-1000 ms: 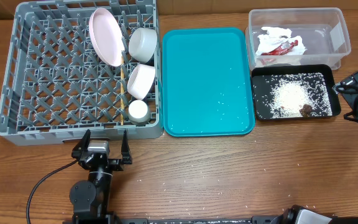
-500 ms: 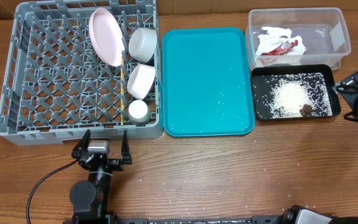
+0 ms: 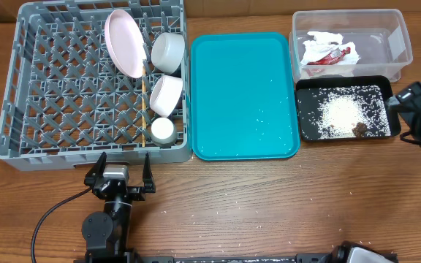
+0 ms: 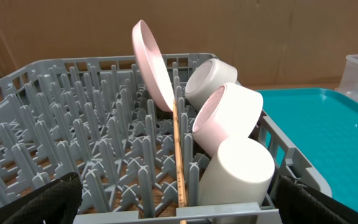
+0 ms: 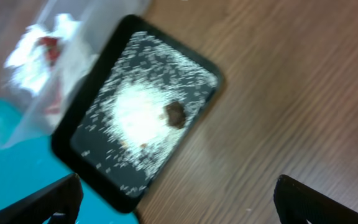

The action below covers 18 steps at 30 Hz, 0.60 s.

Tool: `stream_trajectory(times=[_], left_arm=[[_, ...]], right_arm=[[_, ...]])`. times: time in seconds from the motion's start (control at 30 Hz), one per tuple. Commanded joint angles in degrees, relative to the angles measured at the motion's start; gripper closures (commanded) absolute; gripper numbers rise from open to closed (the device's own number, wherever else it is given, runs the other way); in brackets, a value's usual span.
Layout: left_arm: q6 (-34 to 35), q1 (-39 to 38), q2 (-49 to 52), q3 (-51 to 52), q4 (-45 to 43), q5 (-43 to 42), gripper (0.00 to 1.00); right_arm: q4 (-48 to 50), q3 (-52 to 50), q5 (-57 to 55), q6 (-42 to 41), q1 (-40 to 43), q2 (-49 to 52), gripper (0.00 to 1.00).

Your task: Sort waste into correct bins and load items into the dishwasher

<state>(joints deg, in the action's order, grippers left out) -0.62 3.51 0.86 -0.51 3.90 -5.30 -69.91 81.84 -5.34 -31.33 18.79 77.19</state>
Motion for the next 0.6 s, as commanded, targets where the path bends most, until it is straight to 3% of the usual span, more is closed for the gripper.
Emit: stream_trajectory(times=[0.0, 0.33, 0.57], left_arm=[[-0.68, 0.39, -0.66, 0.24, 0.2, 0.83, 0.0], [-0.68, 0.39, -0.66, 0.24, 0.2, 0.83, 0.0], [-0.68, 0.39, -0.66, 0.24, 0.2, 0.83, 0.0]], right_arm=[[0.37, 0.66, -0.15, -0.22, -3.98, -5.49, 0.0], [0.35, 0.66, -0.13, -0.22, -18.45, -17.03, 0.0], [1.09, -2.03, -2.27, -0.17, -19.26, -26.62, 0.0]])
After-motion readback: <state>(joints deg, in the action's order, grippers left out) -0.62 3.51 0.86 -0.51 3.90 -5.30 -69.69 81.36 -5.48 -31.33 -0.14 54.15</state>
